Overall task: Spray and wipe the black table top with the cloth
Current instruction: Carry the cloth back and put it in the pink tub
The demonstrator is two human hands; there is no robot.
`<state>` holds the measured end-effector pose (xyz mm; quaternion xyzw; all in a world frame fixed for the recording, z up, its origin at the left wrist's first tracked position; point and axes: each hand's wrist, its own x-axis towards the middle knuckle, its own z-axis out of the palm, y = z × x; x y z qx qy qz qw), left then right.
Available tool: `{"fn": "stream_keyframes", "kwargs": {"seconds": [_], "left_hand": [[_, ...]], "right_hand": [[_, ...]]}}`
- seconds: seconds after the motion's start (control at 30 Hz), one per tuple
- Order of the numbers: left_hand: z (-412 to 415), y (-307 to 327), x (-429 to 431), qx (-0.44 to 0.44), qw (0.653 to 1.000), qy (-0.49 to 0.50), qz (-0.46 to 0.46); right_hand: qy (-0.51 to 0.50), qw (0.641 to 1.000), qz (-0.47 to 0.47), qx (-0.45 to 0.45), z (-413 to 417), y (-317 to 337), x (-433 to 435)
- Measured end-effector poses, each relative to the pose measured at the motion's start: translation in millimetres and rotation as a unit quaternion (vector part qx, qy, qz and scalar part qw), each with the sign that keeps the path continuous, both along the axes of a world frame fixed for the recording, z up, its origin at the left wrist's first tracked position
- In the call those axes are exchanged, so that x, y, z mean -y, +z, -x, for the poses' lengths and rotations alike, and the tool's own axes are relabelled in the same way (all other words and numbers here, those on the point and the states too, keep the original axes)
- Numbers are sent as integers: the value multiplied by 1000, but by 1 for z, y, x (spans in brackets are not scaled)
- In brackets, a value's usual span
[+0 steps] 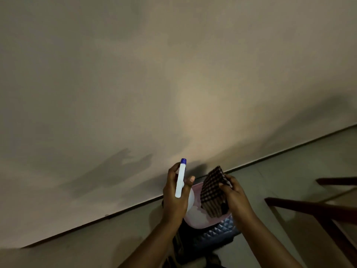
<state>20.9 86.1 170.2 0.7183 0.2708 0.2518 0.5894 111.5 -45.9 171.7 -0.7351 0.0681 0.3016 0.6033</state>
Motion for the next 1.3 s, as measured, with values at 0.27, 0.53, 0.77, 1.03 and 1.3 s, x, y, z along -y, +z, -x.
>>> {"fn": "stream_keyframes", "kwargs": {"seconds": [0.27,0.53,0.77,1.03,1.3], "left_hand": [[-16,-68,-2,-102,991,-63,56],[-23,-110,15,-133,987,11,94],[-35,-140,25,-133,989,34,56],[-13,-212,35,-231,972,-15,-43],[-2,-217,45,-298,946,26,-126]], "right_hand": [[-95,995,31,-11,-8,-25,15],[-51,989,97,-97,-27,-74,9],[-12,984,145,-101,-35,-115,11],[17,978,152,-139,-46,-154,-3],[91,960,211,-157,-61,-208,-8]]}}
